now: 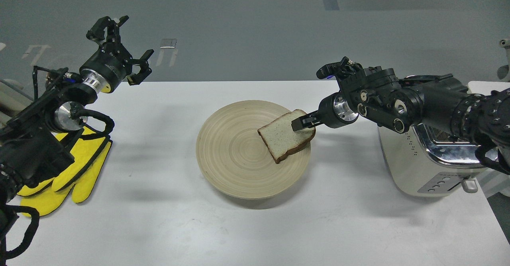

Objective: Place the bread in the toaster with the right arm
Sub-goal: 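Close the right gripper on the bread slice's upper edge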

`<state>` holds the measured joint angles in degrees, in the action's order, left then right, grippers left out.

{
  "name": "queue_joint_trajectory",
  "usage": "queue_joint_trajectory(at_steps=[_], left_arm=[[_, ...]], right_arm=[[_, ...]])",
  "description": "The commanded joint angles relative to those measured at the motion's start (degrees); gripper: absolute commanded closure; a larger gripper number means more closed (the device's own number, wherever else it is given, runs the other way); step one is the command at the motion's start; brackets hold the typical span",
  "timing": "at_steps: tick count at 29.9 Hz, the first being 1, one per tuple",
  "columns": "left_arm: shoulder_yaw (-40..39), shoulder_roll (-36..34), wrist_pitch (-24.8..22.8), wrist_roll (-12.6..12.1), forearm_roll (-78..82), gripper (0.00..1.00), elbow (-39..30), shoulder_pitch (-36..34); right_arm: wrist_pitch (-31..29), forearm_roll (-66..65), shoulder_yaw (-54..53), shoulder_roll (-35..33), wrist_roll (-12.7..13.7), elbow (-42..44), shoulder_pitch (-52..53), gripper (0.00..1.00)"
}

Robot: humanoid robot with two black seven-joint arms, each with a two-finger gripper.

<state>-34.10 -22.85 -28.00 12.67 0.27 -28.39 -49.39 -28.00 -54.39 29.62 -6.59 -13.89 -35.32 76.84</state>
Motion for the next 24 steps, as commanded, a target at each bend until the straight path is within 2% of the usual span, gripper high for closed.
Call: queue_joint_trajectory(at_steps=[1, 7, 13, 15, 19, 24], left_arm=[[0.0, -0.09, 0.0, -0.02, 0.0, 0.0, 0.0, 0.0], [0.0, 0.0, 0.0, -0.02, 0.0, 0.0, 0.0, 0.0], [0.0, 0.0, 0.0, -0.02, 0.0, 0.0, 0.0, 0.0], [0.0, 0.0, 0.0, -0.02, 0.0, 0.0, 0.0, 0.0], [0.0, 0.0, 0.0, -0.02, 0.0, 0.0, 0.0, 0.0], [0.0, 0.0, 0.0, -0.02, 0.0, 0.0, 0.0, 0.0]], right_arm=[[0.0, -0.01, -0.09, -0.01, 0.09, -0.01, 0.06, 0.56], [0.0, 0.07, -0.09, -0.09, 0.09, -0.01, 0.06, 0.69], [0.0, 0.25, -0.09, -0.09, 0.09, -0.1, 0.24, 0.73], [0.0, 0.34, -0.09, -0.09, 0.09, -0.1, 0.33, 0.79], [0.0, 0.51, -0.09, -0.18, 0.09, -0.45, 0.59, 1.0], [0.0, 0.6, -0.26, -0.36, 0.36, -0.45, 0.85, 1.0]])
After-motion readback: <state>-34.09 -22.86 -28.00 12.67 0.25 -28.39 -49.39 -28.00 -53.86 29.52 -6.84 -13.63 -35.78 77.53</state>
